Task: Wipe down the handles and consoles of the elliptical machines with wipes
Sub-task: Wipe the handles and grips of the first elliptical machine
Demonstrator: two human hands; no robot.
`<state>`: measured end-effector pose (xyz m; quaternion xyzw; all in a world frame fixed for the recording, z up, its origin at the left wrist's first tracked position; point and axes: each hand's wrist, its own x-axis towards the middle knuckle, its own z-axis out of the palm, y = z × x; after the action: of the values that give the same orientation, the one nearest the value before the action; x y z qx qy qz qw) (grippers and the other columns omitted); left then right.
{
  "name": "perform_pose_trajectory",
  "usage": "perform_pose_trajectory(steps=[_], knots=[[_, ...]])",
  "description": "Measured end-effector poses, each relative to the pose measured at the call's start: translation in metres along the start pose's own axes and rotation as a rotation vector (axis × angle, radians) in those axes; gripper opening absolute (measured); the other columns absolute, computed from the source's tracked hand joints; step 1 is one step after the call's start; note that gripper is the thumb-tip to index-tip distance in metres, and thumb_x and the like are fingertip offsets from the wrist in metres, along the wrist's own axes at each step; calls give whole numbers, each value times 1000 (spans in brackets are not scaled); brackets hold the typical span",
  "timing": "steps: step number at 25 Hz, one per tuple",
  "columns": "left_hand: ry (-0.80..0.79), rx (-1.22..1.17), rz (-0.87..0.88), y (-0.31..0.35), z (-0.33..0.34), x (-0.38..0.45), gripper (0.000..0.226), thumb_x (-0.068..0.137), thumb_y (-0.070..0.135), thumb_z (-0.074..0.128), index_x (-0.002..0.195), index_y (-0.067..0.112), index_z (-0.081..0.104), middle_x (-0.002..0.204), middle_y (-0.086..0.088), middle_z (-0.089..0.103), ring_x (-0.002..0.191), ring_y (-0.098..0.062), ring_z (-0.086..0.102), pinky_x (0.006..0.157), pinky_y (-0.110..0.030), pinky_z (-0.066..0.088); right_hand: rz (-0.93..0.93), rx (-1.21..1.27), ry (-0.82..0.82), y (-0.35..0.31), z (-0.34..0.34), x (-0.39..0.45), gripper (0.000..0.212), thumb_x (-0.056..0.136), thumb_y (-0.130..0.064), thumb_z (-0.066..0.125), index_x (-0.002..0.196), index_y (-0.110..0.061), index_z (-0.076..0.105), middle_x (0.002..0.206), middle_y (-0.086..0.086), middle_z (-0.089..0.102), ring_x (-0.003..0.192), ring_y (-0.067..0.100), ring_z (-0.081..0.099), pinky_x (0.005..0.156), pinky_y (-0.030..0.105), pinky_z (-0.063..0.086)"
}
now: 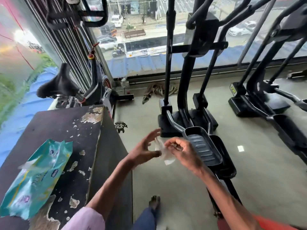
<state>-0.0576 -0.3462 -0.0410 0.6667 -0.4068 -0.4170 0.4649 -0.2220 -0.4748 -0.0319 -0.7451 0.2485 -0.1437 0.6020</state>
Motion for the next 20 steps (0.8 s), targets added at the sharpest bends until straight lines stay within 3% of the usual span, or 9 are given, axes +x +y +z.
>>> perform_pose_trajectory(steps=[3, 5, 8, 10, 12, 14, 15, 17, 20], knots=[[-168, -318, -102, -10, -26, 33, 65, 74, 2, 76, 134, 14, 54, 115, -10, 66, 104, -21, 62, 88, -25, 50, 72, 104, 16, -2, -7, 26, 19, 90, -6, 64, 92, -23, 72, 86, -6, 71, 83, 14, 59, 76, 28, 49], [-149, -339, -72, -14, -35, 49, 42, 75, 4, 77, 117, 7, 67, 102, -12, 70, 89, -22, 64, 78, -28, 52, 132, 198, 25, -7, -11, 43, 20, 85, -4, 61, 97, -17, 72, 88, -4, 68, 81, 11, 58, 72, 22, 47], [-68, -316, -35, -12, -52, 75, 26, 71, 18, 80, 94, 6, 74, 84, -9, 72, 77, -20, 64, 71, -28, 50, 261, 187, -86, -19, -19, 70, 33, 78, -23, 63, 110, -15, 70, 95, -1, 71, 79, 8, 65, 71, 20, 51], [-43, -286, -17, -11, -60, 92, 27, 74, 20, 77, 93, 2, 71, 82, -8, 70, 76, -18, 63, 71, -26, 49, 292, 38, -156, -15, -20, 87, 34, 83, -31, 73, 113, -17, 69, 101, 5, 75, 84, 10, 68, 77, 24, 53], [-19, -301, -23, -11, -66, 102, 30, 78, 22, 73, 97, -1, 68, 82, -6, 69, 73, -15, 62, 65, -23, 48, 277, -63, -135, -7, -15, 101, 38, 83, -35, 80, 108, -8, 70, 102, 19, 72, 82, 16, 66, 77, 33, 52], [7, -362, -48, -14, -68, 108, 26, 84, 23, 70, 97, 1, 64, 78, -3, 66, 66, -11, 60, 56, -20, 46, 266, 1, -29, 4, -11, 111, 63, 75, -50, 84, 109, 1, 66, 99, 27, 68, 85, 21, 62, 79, 39, 47], [19, -384, -57, -14, -69, 110, 19, 90, 20, 67, 96, 3, 63, 76, -3, 64, 61, -10, 58, 51, -18, 43, 271, 65, 13, 5, -10, 115, 68, 73, -52, 84, 112, 0, 67, 100, 19, 72, 89, 22, 65, 82, 37, 48], [51, -372, -92, -17, -73, 117, 15, 99, 18, 58, 97, 4, 63, 77, -6, 63, 59, -12, 56, 48, -19, 40, 294, 208, 93, 5, -11, 122, 55, 74, -40, 84, 115, -6, 69, 106, 10, 75, 92, 22, 71, 81, 34, 54], [137, -426, -108, -25, -75, 124, 42, 91, 33, 58, 106, -6, 62, 81, -11, 63, 69, -23, 55, 53, -26, 42, 354, 452, 231, 14, -3, 128, 44, 75, -22, 86, 113, -10, 69, 103, 10, 75, 88, 22, 71, 79, 38, 56]])
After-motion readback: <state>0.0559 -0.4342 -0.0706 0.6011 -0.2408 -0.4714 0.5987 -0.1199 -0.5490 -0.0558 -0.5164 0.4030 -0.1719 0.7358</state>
